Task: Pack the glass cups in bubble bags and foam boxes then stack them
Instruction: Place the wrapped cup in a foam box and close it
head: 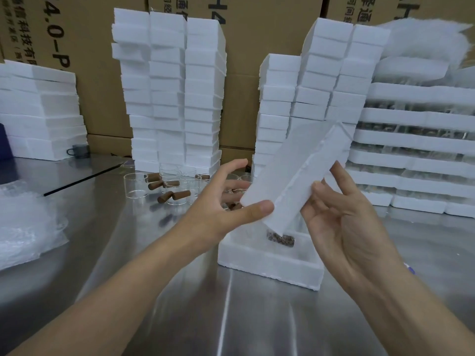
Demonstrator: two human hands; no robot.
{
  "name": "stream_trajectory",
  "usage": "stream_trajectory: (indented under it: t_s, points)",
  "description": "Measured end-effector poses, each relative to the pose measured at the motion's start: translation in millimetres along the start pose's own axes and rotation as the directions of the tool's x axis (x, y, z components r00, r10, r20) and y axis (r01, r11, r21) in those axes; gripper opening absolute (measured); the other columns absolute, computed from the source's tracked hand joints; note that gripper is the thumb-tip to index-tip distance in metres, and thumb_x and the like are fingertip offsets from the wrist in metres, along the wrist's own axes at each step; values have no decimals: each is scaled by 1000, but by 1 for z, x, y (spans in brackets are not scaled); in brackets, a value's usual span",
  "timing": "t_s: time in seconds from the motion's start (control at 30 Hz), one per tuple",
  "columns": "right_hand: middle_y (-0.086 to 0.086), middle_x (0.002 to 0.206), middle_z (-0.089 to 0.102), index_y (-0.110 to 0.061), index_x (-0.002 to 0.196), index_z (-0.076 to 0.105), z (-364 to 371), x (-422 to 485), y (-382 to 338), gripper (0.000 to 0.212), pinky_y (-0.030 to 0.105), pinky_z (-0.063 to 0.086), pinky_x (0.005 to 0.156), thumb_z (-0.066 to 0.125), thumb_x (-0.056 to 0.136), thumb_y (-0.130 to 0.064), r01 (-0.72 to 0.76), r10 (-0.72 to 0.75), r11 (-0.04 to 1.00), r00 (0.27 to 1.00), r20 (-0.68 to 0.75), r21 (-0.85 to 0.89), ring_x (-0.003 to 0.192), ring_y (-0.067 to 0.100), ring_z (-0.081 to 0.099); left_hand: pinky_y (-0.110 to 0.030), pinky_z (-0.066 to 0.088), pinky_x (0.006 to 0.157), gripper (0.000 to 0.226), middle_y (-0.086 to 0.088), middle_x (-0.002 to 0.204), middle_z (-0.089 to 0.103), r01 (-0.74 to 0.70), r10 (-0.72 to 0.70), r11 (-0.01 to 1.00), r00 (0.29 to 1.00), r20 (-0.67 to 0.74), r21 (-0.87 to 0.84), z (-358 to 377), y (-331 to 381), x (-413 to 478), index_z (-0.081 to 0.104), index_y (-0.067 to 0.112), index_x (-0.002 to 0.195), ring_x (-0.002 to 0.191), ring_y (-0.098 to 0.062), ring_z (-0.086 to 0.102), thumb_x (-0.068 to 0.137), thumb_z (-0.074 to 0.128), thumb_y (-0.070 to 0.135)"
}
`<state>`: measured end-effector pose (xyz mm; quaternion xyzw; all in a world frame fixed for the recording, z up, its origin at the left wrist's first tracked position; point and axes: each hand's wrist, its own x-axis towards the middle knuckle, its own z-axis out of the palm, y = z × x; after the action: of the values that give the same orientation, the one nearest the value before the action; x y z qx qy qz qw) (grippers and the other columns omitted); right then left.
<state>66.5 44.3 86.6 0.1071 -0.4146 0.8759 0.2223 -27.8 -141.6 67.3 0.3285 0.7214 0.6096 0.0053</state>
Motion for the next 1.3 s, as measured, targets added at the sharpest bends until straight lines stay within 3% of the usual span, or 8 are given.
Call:
stream_trajectory:
  t_s: [0.23,0.37,0.5,0.67,0.87,1.0,1.17,1.3]
  points:
    - [13,133,71,-18,146,54,4,-2,1,54,40,54,106,46,102,12,14,-11,998,999,-47,58,124,23,69,-24,52,96,104,21,137,60,13,-13,1000,997,75,12,-5,3,-1,40,69,143,116,4,67,53,90,67]
    - [11,134,71,-17,145,56,1,-3,-1,53,43,53,109,50,99,9,-5,7,1000,999,-38,29,126,24,68,-23,53,96,95,17,123,74,-29,28,999,1000,11,42,-2,0,1,45,61,142,113,-1,71,63,96,45]
    - [8,130,72,-24,127,74,-10,-1,-11,38,50,58,99,64,91,-32,-65,49,994,982,-183,-86,115,28,74,-28,52,99,90,22,119,73,-15,14,997,1000,3,74,-18,-2,6,45,53,147,113,0,68,70,87,35]
    - [0,102,72,-37,118,75,-23,5,-22,51,38,56,78,58,87,-74,-201,62,885,945,-321,-420,86,20,71,-30,54,100,79,19,132,63,22,-34,988,996,78,150,-28,-9,6,53,54,140,123,3,60,70,75,26]
    - [-1,81,70,-29,111,74,-30,9,-27,30,34,48,67,69,88,-48,-275,122,751,951,-283,-600,65,16,60,-31,52,103,81,17,142,57,20,-33,987,996,82,157,-25,-13,4,52,56,142,131,-1,55,69,67,24]
    - [-6,75,73,-32,89,71,-34,12,-28,29,36,51,71,69,76,-58,-299,77,643,941,-329,-705,63,14,67,-11,54,86,83,11,140,60,-7,0,994,998,58,106,-20,-15,4,54,47,146,127,1,57,69,63,18]
    - [6,94,72,-27,101,68,-45,15,-28,33,39,52,77,65,79,-51,-389,99,422,917,-385,-819,73,21,66,-7,51,84,82,16,141,61,-24,14,995,996,91,101,-11,-15,3,54,51,145,130,5,54,69,64,20]
    - [-4,82,66,-27,95,70,-53,16,-18,22,35,50,72,64,86,-46,-429,149,339,903,-403,-837,54,9,64,-5,49,80,81,20,138,60,-3,-12,991,994,107,137,-12,-19,2,55,50,144,119,15,55,69,64,22]
